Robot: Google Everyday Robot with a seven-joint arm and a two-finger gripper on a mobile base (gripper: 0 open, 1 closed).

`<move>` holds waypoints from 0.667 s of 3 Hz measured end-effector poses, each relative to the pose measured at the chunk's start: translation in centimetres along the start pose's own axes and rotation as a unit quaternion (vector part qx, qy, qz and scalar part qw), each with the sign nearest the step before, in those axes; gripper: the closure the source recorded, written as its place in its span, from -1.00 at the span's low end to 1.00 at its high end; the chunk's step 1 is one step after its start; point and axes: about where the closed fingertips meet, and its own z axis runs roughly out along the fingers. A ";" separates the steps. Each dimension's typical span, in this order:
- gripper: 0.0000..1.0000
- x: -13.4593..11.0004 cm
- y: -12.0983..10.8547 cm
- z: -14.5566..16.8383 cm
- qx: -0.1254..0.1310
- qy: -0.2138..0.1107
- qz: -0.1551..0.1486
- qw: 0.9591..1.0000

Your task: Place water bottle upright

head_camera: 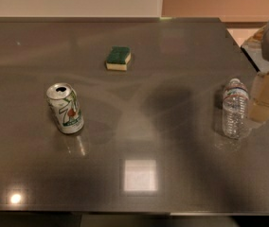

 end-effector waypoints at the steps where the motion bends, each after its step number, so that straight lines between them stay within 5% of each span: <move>1: -1.00 0.0 0.0 0.0 0.000 0.000 0.000 1.000; 2: -1.00 -0.1 -0.3 0.1 -0.008 0.003 0.003 1.000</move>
Offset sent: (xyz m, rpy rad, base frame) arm 0.0054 -0.0011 -0.0048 -0.0028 0.0686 -0.0071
